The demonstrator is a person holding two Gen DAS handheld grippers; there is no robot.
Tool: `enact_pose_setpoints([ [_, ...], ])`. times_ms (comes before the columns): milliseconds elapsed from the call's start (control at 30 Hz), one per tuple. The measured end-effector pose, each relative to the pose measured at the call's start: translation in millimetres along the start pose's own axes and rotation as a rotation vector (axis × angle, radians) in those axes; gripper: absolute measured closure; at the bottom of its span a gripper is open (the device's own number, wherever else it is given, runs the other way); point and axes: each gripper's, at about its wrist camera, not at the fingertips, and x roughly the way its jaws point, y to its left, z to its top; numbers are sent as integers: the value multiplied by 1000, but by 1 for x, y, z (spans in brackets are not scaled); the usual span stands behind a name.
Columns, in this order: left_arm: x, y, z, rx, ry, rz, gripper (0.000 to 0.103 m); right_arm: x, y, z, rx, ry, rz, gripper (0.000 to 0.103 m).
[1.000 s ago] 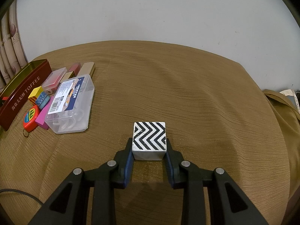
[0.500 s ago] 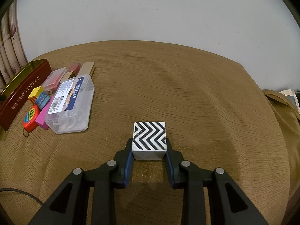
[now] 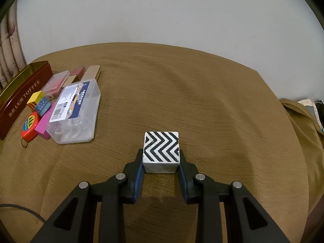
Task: Organize rigid objects
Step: 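Carry the red block into the tin and open the left tool, then carry the chevron cube into the tin and open the right tool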
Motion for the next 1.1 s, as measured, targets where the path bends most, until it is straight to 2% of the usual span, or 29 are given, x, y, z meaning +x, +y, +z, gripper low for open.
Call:
enact_pose_setpoints([
  [200, -2, 8, 1, -26, 5, 1, 33, -1, 4, 6, 53, 29, -47, 73],
  [233, -3, 9, 1, -32, 3, -4, 30, -3, 4, 6, 67, 26, -46, 73],
  [367, -6, 17, 0, -66, 4, -40, 25, -19, 10, 17, 109, -14, -21, 73],
  [467, -6, 21, 1, -91, 11, -57, 24, -34, 26, 27, 73, -53, 2, 73],
  [733, -11, 37, 3, -120, -7, -14, 22, -57, 105, 50, -74, -87, 174, 73],
  [1000, -8, 73, 6, -252, -3, -8, 22, -75, 208, 56, -248, -107, 355, 73],
  [1100, -3, 81, 6, -286, 9, -32, 22, -79, 240, 63, -299, -114, 390, 73],
])
